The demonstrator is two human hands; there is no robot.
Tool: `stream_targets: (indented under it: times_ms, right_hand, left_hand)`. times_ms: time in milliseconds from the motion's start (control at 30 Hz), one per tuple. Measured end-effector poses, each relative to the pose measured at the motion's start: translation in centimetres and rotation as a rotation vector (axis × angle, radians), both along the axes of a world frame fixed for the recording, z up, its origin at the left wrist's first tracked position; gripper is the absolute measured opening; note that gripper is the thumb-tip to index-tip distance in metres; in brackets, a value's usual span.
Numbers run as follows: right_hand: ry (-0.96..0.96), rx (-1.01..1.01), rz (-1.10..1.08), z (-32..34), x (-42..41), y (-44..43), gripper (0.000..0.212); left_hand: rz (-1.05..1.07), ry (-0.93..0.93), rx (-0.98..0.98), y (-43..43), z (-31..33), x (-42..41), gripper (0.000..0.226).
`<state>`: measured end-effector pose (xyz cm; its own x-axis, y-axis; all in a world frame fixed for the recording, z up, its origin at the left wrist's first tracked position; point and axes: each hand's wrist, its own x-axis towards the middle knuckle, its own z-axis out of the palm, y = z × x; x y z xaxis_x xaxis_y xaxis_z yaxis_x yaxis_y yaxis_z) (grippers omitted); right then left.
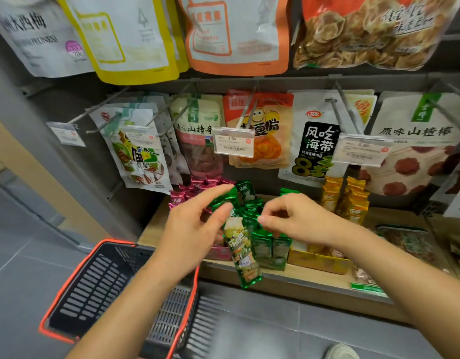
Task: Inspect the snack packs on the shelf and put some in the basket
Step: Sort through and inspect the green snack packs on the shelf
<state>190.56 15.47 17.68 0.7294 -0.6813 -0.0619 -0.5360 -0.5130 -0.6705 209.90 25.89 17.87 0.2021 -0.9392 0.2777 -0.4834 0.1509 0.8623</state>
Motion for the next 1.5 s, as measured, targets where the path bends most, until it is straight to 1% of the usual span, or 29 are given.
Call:
stream_targets:
  times_ms: [67,100,133,167,233,300,400,433,500,533,600,667,767,833,933,1033,1133,1200,1267,1300,1333,1400,1433,1500]
  right_hand:
    - [-0.048,-0.055,-0.172,-1.0,0.9,-3.0,0.026]
    - [-0.049,-0.075,-0.233,-1.6,1.5,-4.4,0.02]
    - [-0.034,-0.085,-0.269,-2.4,2.4,-5.7,0.015]
    - [-0.007,-0.093,-0.283,-3.2,3.3,-7.0,0.016]
    - [0.066,-0.1,-0.274,-4.8,5.2,-9.5,0.028]
    - [0.163,-0.105,-0.237,-6.0,6.9,-11.6,0.04]
    - [0.293,-0.079,-0.124,-7.3,8.8,-13.5,0.05]
    - [0.346,-0.062,-0.089,-7.7,9.0,-13.8,0.049]
    - [0.422,-0.054,-0.053,-8.2,9.2,-13.8,0.04]
    - [0.439,-0.08,-0.058,-8.2,9.1,-13.6,0.035]
    - [0.468,-0.198,-0.109,-7.8,8.7,-13.3,0.029]
    - [0.54,-0.312,-0.159,-7.3,7.7,-13.2,0.025]
    - [0.659,-0.36,-0.2,-6.4,5.2,-13.2,0.024]
    - [0.654,-0.298,-0.229,-6.0,3.4,-13.2,0.024]
    - [0.602,-0.159,-0.259,-6.0,1.8,-12.3,0.02]
    - [0.506,-0.15,-0.219,-7.3,0.8,-11.6,0.019]
    - [0.443,-0.145,-0.194,-8.1,0.1,-11.5,0.024]
    - [0.421,-0.128,-0.19,-8.3,-0.2,-11.7,0.022]
    - [0.396,-0.11,-0.203,-8.5,-0.2,-11.8,0.022]
    - [0.39,-0.093,-0.213,-8.6,0.0,-11.8,0.027]
    - [0.401,-0.073,-0.222,-8.6,0.1,-11.9,0.038]
    - [0.424,-0.044,-0.222,-8.8,0.6,-11.9,0.06]
    - [0.417,-0.036,-0.218,-9.0,0.9,-12.0,0.066]
    - [0.383,-0.047,-0.214,-9.3,1.1,-12.2,0.064]
  left_hand:
    - [0.048,0.077,-0.008,-0.9,0.2,1.1,0.044]
    - [0.065,0.114,-0.003,-1.4,0.2,1.4,0.042]
    - [0.081,0.141,0.01,-1.8,0.1,1.7,0.04]
    - [0.09,0.158,0.022,-2.2,0.0,1.9,0.037]
    - [0.092,0.201,-0.004,-2.5,0.0,2.6,0.033]
    - [0.092,0.245,-0.074,-2.4,0.1,3.4,0.029]
    - [0.145,0.287,-0.15,-1.7,0.3,4.4,0.017]
    - [0.182,0.309,-0.164,-1.6,0.2,4.5,0.018]
    - [0.246,0.337,-0.193,-1.5,0.0,4.7,0.023]
    - [0.269,0.338,-0.208,-1.5,-0.1,4.8,0.024]
    - [0.292,0.335,-0.251,-1.6,-0.4,4.9,0.022]
    - [0.296,0.362,-0.295,-1.8,-0.6,4.9,0.021]
    - [0.31,0.398,-0.329,-2.5,-1.2,4.3,0.022]
    - [0.304,0.344,-0.337,-3.0,-1.6,3.4,0.027]
    - [0.253,0.133,-0.345,-4.0,-2.0,1.6,0.034]
    - [0.16,-0.107,-0.405,-5.6,-2.4,0.0,0.043]
    - [0.111,-0.311,-0.411,-7.8,-2.9,-0.8,0.042]
    - [0.094,-0.4,-0.334,-9.3,-3.0,-1.0,0.043]
    - [0.049,-0.421,-0.249,-10.7,-3.5,-1.2,0.045]
    - [0.019,-0.409,-0.213,-11.4,-3.9,-1.4,0.044]
    - [-0.006,-0.4,-0.164,-12.2,-4.3,-1.4,0.042]
    - [-0.025,-0.475,-0.024,-13.8,-5.0,-1.2,0.039]
    - [-0.035,-0.54,0.047,-14.6,-5.5,-1.0,0.039]
    - [-0.083,-0.619,0.158,-15.9,-6.3,-0.6,0.041]
